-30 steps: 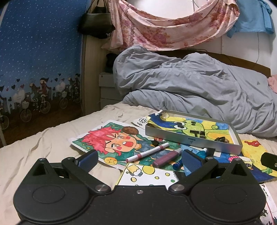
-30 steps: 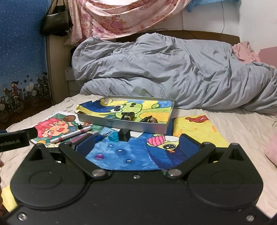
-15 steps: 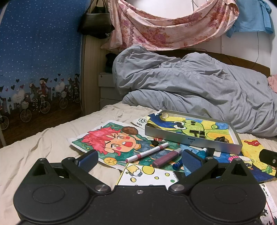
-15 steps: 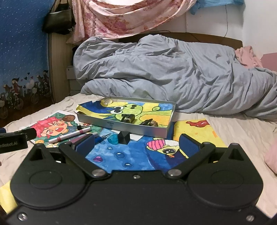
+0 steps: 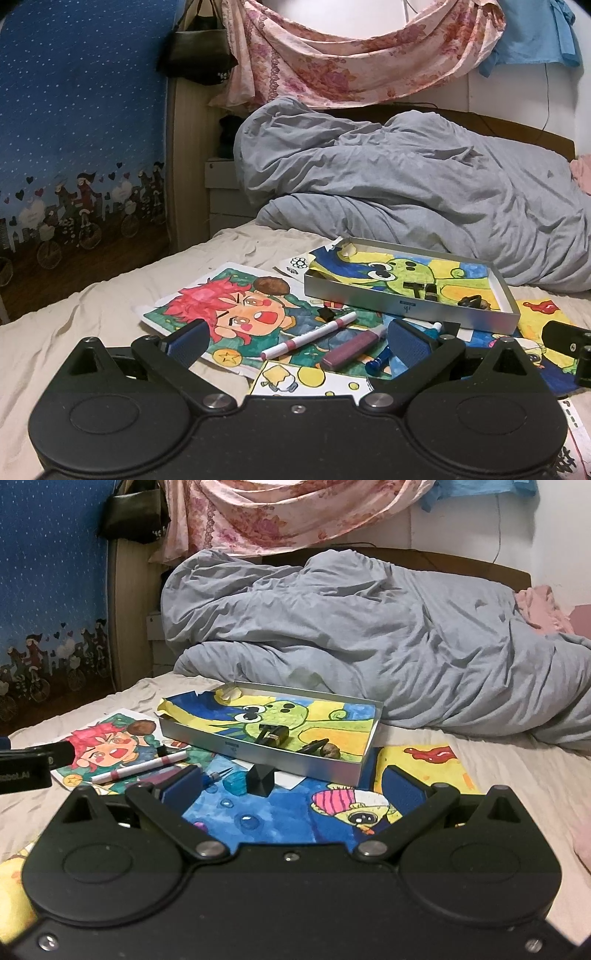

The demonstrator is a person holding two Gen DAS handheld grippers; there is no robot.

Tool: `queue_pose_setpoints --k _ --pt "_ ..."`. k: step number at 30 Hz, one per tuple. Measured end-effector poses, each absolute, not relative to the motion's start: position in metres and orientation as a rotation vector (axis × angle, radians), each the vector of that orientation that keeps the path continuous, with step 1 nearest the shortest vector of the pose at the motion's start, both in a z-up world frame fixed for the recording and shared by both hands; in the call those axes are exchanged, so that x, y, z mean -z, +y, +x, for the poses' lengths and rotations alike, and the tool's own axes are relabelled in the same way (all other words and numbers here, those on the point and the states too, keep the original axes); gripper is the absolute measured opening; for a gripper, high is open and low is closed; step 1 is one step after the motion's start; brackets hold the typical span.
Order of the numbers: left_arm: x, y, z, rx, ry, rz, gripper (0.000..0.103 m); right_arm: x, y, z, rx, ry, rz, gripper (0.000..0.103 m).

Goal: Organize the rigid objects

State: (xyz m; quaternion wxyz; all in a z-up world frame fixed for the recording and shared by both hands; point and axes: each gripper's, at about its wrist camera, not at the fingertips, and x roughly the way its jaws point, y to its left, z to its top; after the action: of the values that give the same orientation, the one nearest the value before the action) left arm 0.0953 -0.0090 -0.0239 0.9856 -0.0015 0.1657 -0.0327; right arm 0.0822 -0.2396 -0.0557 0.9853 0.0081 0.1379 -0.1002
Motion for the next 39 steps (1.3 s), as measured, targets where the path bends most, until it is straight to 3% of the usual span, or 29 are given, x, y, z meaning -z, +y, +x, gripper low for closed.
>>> queue_pose_setpoints --k 28,34,39 --pt "0.073 -0.054 0.219 0.628 0.529 0.142 0.102 0.095 -0.26 0.197 -0.029 0.508 -0.094 0.102" --pt "0.088 -0.063 0.237 0.704 0.593 0.153 0.092 0.099 -0.267 0.218 -0.08 0.526 -0.086 0.102" --pt "0.09 -0.063 0.254 0.717 0.627 0.115 0.084 0.102 -0.268 0.231 -0.111 0.537 -0.077 0.089"
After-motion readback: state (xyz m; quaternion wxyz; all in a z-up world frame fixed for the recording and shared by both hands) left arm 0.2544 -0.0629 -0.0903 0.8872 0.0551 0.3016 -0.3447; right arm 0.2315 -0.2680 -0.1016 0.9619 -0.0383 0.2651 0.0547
